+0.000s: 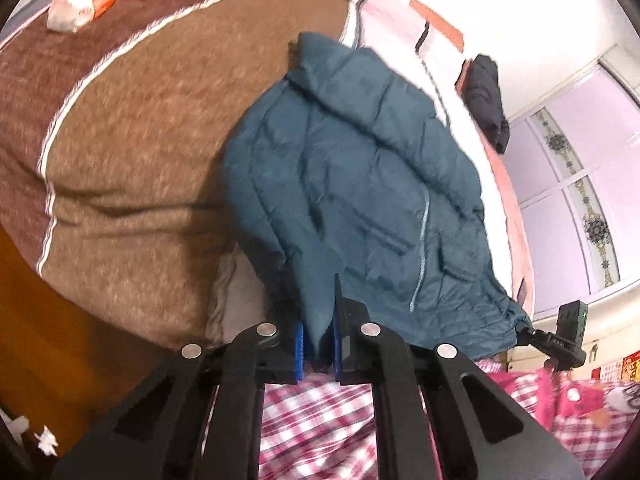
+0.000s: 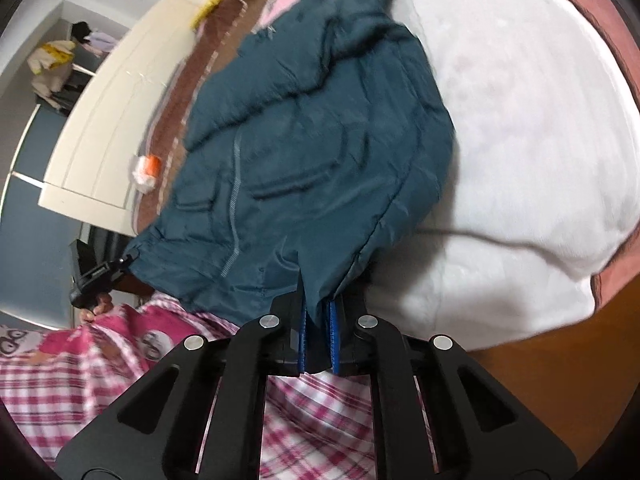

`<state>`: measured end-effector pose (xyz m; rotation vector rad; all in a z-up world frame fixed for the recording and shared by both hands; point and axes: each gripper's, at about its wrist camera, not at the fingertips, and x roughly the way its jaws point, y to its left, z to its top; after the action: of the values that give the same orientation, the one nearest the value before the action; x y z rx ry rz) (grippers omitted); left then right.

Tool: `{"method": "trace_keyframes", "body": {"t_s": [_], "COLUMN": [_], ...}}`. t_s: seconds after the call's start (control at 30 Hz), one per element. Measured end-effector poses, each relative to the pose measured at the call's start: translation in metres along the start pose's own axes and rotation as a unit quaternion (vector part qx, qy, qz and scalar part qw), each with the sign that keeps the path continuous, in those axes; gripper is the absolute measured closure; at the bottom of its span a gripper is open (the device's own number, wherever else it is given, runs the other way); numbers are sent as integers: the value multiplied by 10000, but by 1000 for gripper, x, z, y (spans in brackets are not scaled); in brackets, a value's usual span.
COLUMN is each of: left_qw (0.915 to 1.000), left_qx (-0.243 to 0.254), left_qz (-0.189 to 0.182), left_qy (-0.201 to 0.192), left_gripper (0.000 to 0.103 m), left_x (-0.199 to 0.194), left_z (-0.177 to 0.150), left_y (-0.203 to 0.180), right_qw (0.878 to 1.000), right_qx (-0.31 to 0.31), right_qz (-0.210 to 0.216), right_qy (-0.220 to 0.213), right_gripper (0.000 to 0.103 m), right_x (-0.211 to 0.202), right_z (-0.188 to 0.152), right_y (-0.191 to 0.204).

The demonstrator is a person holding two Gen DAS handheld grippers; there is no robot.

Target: Fold large clothes

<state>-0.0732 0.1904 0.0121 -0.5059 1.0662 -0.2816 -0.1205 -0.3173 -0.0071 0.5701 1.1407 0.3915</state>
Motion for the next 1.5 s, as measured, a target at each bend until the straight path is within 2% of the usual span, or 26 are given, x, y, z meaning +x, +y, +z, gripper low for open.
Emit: {"method": "trace_keyframes", "body": {"t_s": [0.2,0.3,0.47,0.67,0.8,0.97,1.13,1.37,1.5], "left_qw": [9993,9983,9952,9916,9905,9912,9930,9939,9942], "left_qx": [136,233,432,415,414,159,-104,-181,-309], "left_qz": [-105,-213,-339,-505,-436,-356,-22,356,543], "left_qy": [-317,-492,-808,-1117,-1234,-1269,-1180,-1024,-873], "left_gripper": [93,94,94,94,93,93,93,93,93], "left_x": [-14,-19,-22,-12,0,36,88,156,195], "left_z": [32,57,118,192,239,311,369,419,433], "left_y": [-21,-37,-67,-88,-102,-110,-106,-96,-82], "right_qw": [9989,9975,9938,9886,9850,9804,9767,9732,9717], "right_qx": [-226,-304,-351,-376,-276,-82,142,379,569], "right_qz": [107,89,62,-160,-264,-355,-720,-1151,-1308], "right_qy": [-409,-637,-1051,-1451,-1684,-1938,-2019,-1957,-1881], "right_gripper": [94,94,94,94,94,94,94,94,94], "right_x": [-13,-22,-39,-45,-45,-37,-3,60,93], "right_z": [31,58,113,179,232,311,389,458,476], "right_y": [18,26,36,39,34,28,4,-37,-53]}}
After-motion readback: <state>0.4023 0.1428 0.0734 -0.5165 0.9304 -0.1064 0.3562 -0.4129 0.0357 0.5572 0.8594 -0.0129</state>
